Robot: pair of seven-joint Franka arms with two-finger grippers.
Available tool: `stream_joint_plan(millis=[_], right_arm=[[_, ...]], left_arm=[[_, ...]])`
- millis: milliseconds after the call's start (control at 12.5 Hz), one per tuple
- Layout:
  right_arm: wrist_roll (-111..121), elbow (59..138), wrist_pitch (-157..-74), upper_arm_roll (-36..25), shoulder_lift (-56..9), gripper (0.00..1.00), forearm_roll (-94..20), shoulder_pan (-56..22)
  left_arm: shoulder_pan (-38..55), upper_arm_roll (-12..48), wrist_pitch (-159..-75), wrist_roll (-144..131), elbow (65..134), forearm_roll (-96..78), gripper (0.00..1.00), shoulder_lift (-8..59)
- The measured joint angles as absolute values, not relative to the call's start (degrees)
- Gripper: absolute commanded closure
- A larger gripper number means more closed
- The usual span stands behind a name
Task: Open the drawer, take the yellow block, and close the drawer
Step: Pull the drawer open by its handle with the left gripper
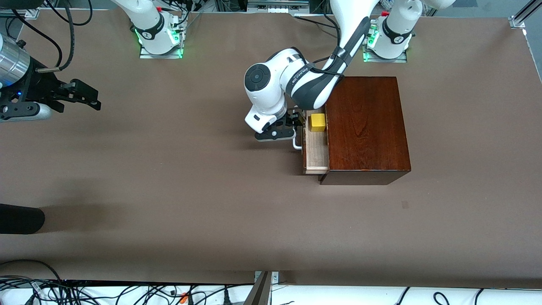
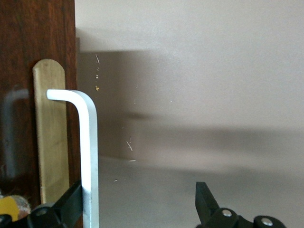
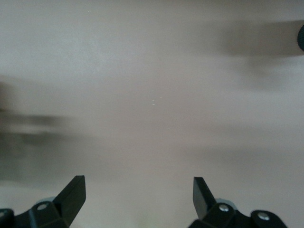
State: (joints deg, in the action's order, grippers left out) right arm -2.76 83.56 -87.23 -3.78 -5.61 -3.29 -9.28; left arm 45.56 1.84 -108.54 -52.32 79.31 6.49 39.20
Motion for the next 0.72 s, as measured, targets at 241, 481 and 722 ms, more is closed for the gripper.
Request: stream_joint_plan(millis=[241, 481, 722], right_arm=[[-2.8, 83.6, -87.2, -3.8, -5.6, 0.00, -3.3, -9.3], [-2.8, 83.6, -87.2, -3.9, -5.6, 0.00, -3.3, -9.2], [-2.8, 83.6, -87.2, -4.0, -5.6, 0.00, -3.3, -9.2]], left_arm=[[45.9, 1.8, -108.5, -52.7, 77.9, 6.0, 0.00, 40.1], [46.1, 1.9, -108.6, -52.8, 76.6, 5.2, 0.00, 40.5], [46.8, 2.7, -109.4, -53.2, 74.6, 2.7, 0.00, 40.5]])
